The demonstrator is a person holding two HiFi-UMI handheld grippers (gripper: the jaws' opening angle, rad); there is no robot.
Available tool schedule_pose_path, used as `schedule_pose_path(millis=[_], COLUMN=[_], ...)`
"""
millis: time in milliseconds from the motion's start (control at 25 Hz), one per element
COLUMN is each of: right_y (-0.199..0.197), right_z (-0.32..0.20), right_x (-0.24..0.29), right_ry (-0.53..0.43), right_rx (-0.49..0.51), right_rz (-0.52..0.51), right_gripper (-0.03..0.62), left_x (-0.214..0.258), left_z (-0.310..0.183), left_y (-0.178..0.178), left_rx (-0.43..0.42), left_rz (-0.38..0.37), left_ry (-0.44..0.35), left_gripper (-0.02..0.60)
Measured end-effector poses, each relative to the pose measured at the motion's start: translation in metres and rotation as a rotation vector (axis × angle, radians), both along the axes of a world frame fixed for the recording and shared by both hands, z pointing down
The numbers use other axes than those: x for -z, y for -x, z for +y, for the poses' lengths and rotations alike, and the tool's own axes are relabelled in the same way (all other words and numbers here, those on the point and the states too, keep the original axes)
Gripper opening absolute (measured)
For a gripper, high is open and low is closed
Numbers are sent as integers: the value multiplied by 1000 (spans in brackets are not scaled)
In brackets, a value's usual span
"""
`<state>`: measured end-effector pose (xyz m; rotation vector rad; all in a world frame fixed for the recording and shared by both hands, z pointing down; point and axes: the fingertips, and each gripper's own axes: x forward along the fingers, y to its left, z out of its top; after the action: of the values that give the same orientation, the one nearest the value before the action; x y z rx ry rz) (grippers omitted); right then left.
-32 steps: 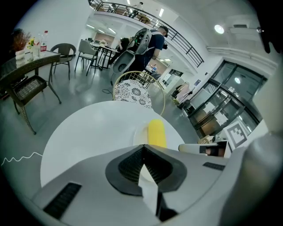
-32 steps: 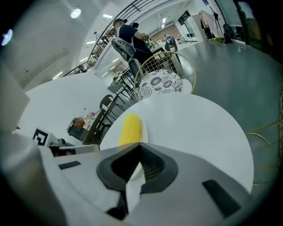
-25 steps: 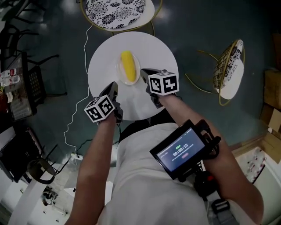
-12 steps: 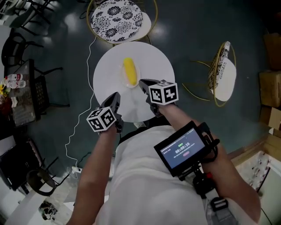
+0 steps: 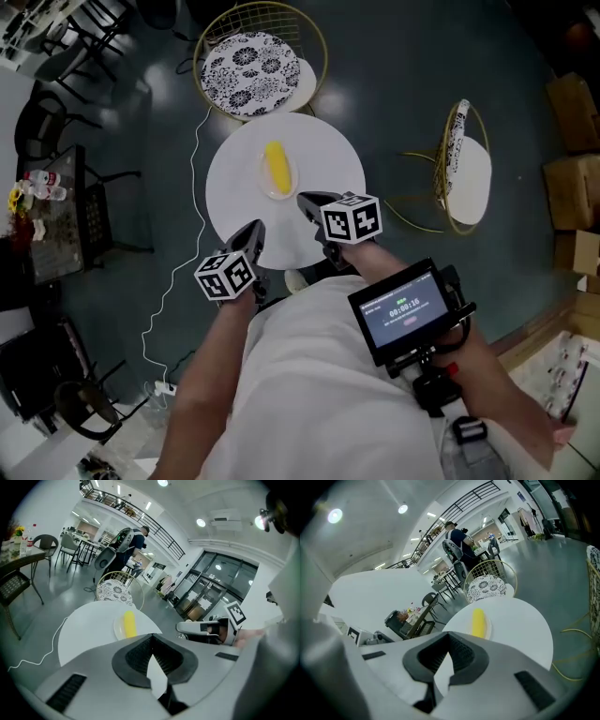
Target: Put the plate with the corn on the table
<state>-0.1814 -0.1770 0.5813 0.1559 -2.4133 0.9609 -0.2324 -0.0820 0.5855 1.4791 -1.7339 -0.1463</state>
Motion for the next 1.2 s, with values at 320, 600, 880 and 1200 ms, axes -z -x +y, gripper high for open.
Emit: schedule_pose_path(millis=[320, 600, 880, 1200], right_y=[-17, -38, -46, -51], right_z=[16, 32, 54, 78], right_x=[27, 46, 60, 64], right_ry=[-36, -47, -69, -80], right_rx=[5, -6, -16, -17], right_rz=[-48, -91, -125, -140], right_gripper=[8, 7, 7, 8], left_x=[29, 46, 56, 57], left_z=[8, 20, 45, 64], left_y=[-21, -36, -37, -45], left_rx=[-73, -105, -135, -163], left_rz=[-55, -78, -94, -97], left_ry=[-64, -106, -136, -143], left_gripper=[8, 8, 8, 8])
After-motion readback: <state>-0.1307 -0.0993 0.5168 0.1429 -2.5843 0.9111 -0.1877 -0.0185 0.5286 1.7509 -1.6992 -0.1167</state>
